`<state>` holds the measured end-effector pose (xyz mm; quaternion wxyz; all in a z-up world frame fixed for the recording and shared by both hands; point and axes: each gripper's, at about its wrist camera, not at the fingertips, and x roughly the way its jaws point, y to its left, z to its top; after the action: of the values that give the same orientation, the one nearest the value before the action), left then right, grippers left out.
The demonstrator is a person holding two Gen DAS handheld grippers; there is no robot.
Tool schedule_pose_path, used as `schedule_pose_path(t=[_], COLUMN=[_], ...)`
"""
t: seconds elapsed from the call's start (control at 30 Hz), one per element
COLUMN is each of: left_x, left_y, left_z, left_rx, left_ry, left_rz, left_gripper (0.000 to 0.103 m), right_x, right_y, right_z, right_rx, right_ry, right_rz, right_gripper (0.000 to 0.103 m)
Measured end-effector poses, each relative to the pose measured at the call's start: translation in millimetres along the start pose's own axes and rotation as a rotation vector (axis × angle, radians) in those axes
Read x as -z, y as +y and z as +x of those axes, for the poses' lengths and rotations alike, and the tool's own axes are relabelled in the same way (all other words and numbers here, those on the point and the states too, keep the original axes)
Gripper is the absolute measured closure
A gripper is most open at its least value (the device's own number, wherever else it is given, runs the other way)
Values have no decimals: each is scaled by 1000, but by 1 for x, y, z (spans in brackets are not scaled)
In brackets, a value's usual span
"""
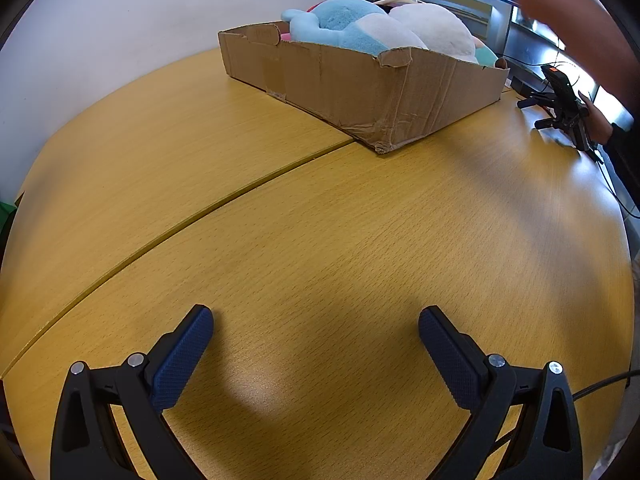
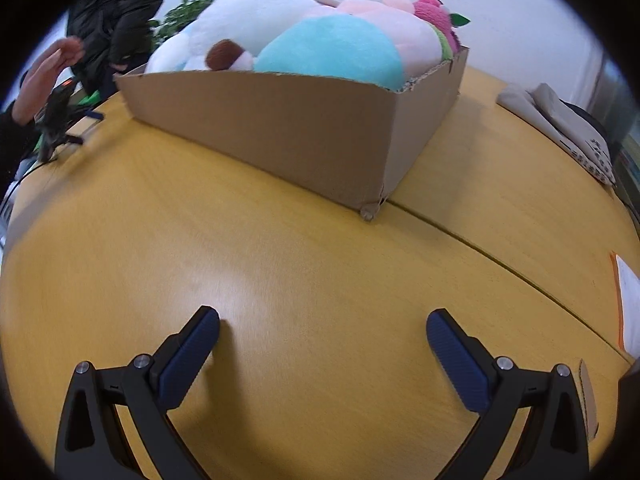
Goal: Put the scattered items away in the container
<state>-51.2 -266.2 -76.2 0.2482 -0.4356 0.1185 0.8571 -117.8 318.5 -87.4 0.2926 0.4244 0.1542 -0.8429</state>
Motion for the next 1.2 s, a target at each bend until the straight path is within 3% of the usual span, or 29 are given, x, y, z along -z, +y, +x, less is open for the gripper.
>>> schedule_pose_path(t=[1.2], left_x=[-1], left_y=[0], left_z=[0], left_rx=[0], left_ry=[-1], left_rz=[-1], left_gripper=[0], right_x=[-4], right_y=[0], right_z=[2], right_rx=[4], right_ry=[9], right_rz=[7], right_gripper=[0])
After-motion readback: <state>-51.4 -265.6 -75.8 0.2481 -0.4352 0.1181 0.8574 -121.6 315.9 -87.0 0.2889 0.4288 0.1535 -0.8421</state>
